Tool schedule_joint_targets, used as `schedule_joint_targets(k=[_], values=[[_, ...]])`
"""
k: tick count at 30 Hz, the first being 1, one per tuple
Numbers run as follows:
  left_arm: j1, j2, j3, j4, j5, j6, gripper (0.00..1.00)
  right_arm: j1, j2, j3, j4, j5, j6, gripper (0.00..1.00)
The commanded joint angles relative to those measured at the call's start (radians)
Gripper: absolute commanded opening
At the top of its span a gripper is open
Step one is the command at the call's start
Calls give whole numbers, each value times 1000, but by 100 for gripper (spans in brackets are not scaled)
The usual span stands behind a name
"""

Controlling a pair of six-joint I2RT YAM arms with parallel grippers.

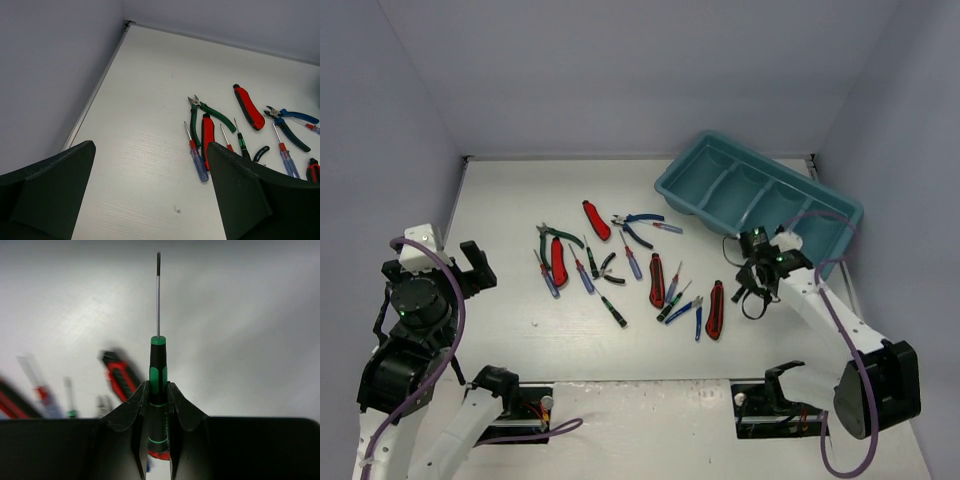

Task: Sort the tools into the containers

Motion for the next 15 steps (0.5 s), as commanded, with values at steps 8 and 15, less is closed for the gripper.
schedule_joint_targets(k=[8, 15], values=[[-4, 160, 79, 37, 68, -58, 92, -335, 110, 471, -42, 169, -555, 0], [-5, 247, 97, 37, 171, -113, 92, -543, 345, 528, 65, -93, -594, 0]])
